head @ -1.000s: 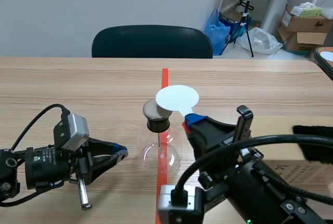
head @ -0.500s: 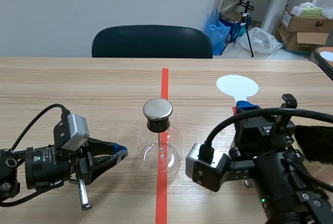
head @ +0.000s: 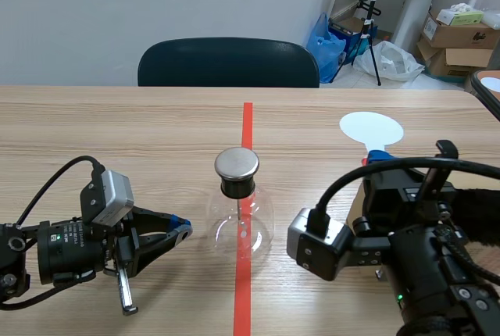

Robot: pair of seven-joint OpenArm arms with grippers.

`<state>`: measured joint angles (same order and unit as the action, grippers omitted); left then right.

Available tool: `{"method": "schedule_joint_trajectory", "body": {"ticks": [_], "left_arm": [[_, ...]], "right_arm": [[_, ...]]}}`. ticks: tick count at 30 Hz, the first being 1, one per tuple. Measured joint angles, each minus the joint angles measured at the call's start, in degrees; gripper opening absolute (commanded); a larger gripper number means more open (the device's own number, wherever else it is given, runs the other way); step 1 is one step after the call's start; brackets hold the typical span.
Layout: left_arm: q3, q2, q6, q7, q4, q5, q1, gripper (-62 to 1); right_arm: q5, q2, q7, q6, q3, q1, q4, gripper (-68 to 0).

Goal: Do the electroscope experiment

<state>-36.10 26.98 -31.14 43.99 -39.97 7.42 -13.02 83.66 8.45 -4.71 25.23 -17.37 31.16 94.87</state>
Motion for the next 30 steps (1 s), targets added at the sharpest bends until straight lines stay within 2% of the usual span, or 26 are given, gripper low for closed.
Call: {"method": "schedule_joint_trajectory", "body": {"ticks": [21,24,30], "left_arm": [[0.0,0.0,0.0,0.0,0.0,0.0,0.0,-56.4],[0.0,0.0,0.0,0.0,0.0,0.0,0.0,-56.4],[0.0,0.0,0.0,0.0,0.0,0.0,0.0,-56.4]], "right_arm": [[0.0,0.0,31.2,0.0,0.0,0.0,0.0,-65.8],[0.0,0.0,34.1,0.0,0.0,0.0,0.0,-65.8],[0.0,0.0,36.4,0.0,0.0,0.0,0.0,-65.8]]}}
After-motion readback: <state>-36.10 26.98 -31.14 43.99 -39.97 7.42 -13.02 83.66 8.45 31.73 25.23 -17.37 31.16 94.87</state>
